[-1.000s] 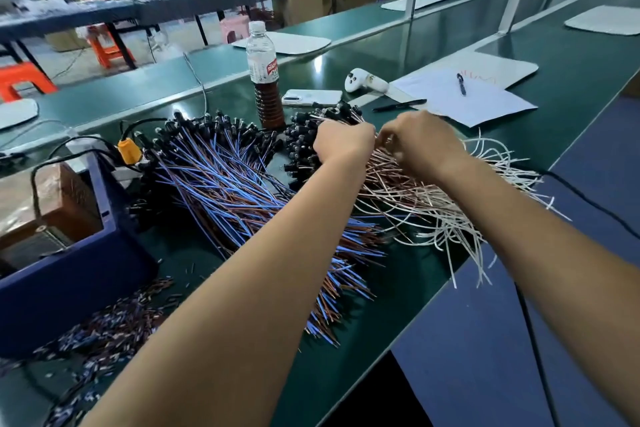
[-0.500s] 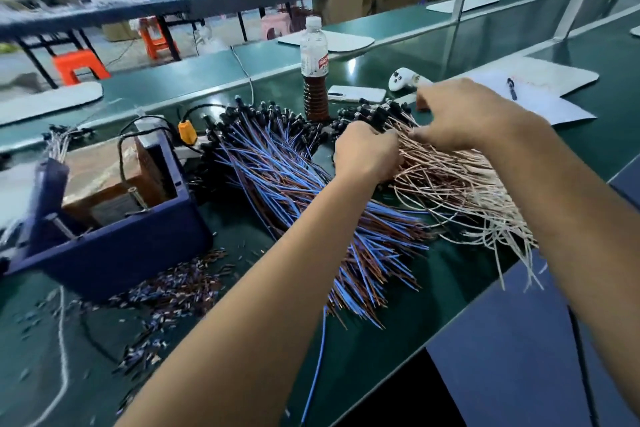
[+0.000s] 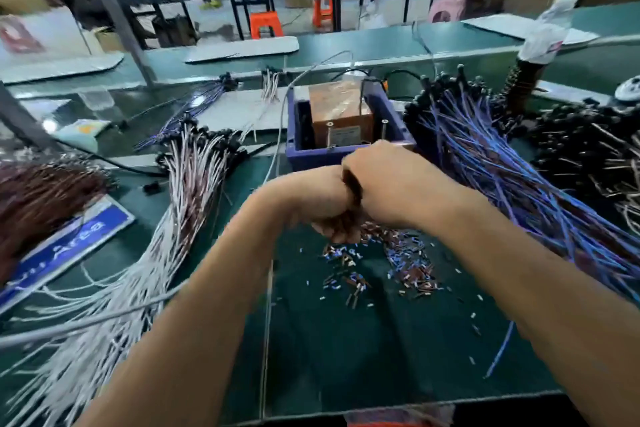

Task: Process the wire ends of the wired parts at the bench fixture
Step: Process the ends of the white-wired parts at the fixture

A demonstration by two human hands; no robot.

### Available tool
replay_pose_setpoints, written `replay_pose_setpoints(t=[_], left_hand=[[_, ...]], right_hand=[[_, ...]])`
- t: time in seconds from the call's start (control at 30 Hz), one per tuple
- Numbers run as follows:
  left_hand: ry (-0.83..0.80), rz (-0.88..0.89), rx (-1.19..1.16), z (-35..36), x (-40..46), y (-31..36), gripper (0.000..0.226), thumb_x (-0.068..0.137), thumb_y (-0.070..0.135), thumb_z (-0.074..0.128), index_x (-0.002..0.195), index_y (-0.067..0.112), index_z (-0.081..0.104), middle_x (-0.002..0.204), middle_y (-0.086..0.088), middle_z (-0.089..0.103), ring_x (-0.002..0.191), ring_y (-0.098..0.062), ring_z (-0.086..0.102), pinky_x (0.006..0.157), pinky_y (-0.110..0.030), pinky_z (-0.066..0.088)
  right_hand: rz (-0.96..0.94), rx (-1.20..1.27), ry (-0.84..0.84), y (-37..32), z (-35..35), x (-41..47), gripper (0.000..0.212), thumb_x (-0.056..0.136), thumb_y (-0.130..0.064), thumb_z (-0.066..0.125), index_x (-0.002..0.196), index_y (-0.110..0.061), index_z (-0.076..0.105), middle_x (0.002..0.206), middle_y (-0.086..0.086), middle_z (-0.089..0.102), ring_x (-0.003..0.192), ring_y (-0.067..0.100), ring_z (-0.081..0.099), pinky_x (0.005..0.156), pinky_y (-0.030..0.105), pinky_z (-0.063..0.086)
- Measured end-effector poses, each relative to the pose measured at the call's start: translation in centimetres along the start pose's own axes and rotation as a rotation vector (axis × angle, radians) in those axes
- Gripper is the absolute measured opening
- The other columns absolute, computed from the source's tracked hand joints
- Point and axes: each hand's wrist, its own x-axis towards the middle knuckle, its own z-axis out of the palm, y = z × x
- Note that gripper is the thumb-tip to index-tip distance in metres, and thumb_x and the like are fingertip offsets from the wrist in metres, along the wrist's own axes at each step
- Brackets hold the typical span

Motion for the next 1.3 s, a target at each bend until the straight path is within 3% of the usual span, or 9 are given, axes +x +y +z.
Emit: replay_pose_setpoints(t=[0.1,0.17,0.27,0.4,0.57,0.67,0.93,1.1,1.3], left_hand=[[-0.109,-0.192,0.197,-3.0,-3.1,-4.3,0.022,0.101,0.006,0.044,0.086,0.006,0.059,0.073,-0.009,0.069,0.038,-0.008,0.053,0.039,-0.014,0.034],[-0.074,-0.304,0.337,-4.9,-4.5,-6.5,0.02,0.1,0.009,0.046,0.092,0.006,0.064,0.082,-0.009,0.073,0.042,-0.009,0.056,0.041,-0.014,0.036],[0.224,-0.351,0.481,-7.8,-5.5,-8.6,0.02,0.089,0.005,0.055,0.087,0.005,0.075,0.078,-0.007,0.075,0.053,-0.014,0.062,0.049,-0.019,0.046],[0.663,-0.371,0.532,-10.4,-5.1,-9.9,0.018,0.08,0.015,0.062,0.095,0.013,0.071,0.095,-0.01,0.07,0.094,-0.032,0.067,0.079,-0.035,0.056],[0.891,-0.426,0.531,-12.7,-3.1,-10.4,0.027,0.083,0.013,0.057,0.11,0.009,0.06,0.118,-0.019,0.062,0.115,-0.038,0.06,0.088,-0.041,0.05],[0.932,-0.484,0.543,-13.5,-2.0,-11.2,0.041,0.091,0.008,0.057,0.131,0.004,0.055,0.133,-0.022,0.059,0.125,-0.04,0.057,0.098,-0.045,0.051],[0.949,-0.43,0.57,-13.9,-1.2,-10.4,0.032,0.086,0.005,0.057,0.117,0.003,0.065,0.12,-0.023,0.066,0.115,-0.043,0.063,0.09,-0.045,0.055],[0.826,-0.394,0.324,-13.0,-1.5,-8.3,0.007,0.079,0.008,0.053,0.085,0.005,0.053,0.105,-0.023,0.068,0.095,-0.038,0.066,0.061,-0.03,0.044],[0.768,-0.262,-0.193,-11.7,0.1,-7.9,0.031,0.098,0.007,0.053,0.122,-0.005,0.068,0.122,-0.021,0.071,0.085,-0.027,0.064,0.067,-0.025,0.05]], right_hand=[[-0.094,0.123,-0.09,-5.3,2.1,1.8,0.022,0.085,-0.01,0.062,0.073,-0.019,0.045,0.073,-0.001,0.055,0.063,0.023,0.056,0.058,0.032,0.041],[-0.144,0.197,-0.107,-8.0,3.3,3.4,0.009,0.089,-0.013,0.062,0.083,-0.016,0.056,0.082,0.003,0.062,0.07,0.027,0.06,0.062,0.034,0.047],[-0.192,0.318,-0.088,-11.1,4.9,6.0,0.019,0.092,-0.016,0.061,0.109,-0.009,0.067,0.102,0.015,0.072,0.088,0.036,0.07,0.076,0.042,0.06],[-0.185,0.305,-0.197,-13.8,6.9,8.8,0.042,0.104,-0.034,0.055,0.137,-0.01,0.044,0.093,0.015,0.066,0.058,0.03,0.061,0.077,0.04,0.061],[-0.112,0.258,-0.228,-14.6,7.6,10.1,0.041,0.105,-0.048,0.048,0.116,-0.012,0.033,0.077,0.01,0.046,0.054,0.023,0.04,0.068,0.041,0.046],[-0.126,0.221,-0.206,-14.4,7.6,9.6,0.042,0.105,-0.049,0.05,0.108,-0.014,0.026,0.072,0.008,0.04,0.059,0.029,0.045,0.068,0.04,0.044],[-0.185,0.19,-0.172,-14.1,8.1,9.4,0.057,0.102,-0.058,0.051,0.13,-0.01,0.038,0.116,0.019,0.064,0.11,0.043,0.061,0.081,0.044,0.043],[-0.177,0.351,-0.218,-12.6,7.6,9.1,0.057,0.099,-0.063,0.054,0.129,-0.015,0.046,0.102,0.009,0.071,0.055,0.023,0.064,0.073,0.034,0.053],[-0.073,0.987,-0.164,-10.2,7.1,8.1,0.044,0.098,-0.052,0.064,0.118,-0.015,0.053,0.089,0.015,0.067,0.051,0.024,0.071,0.044,0.039,0.06]])
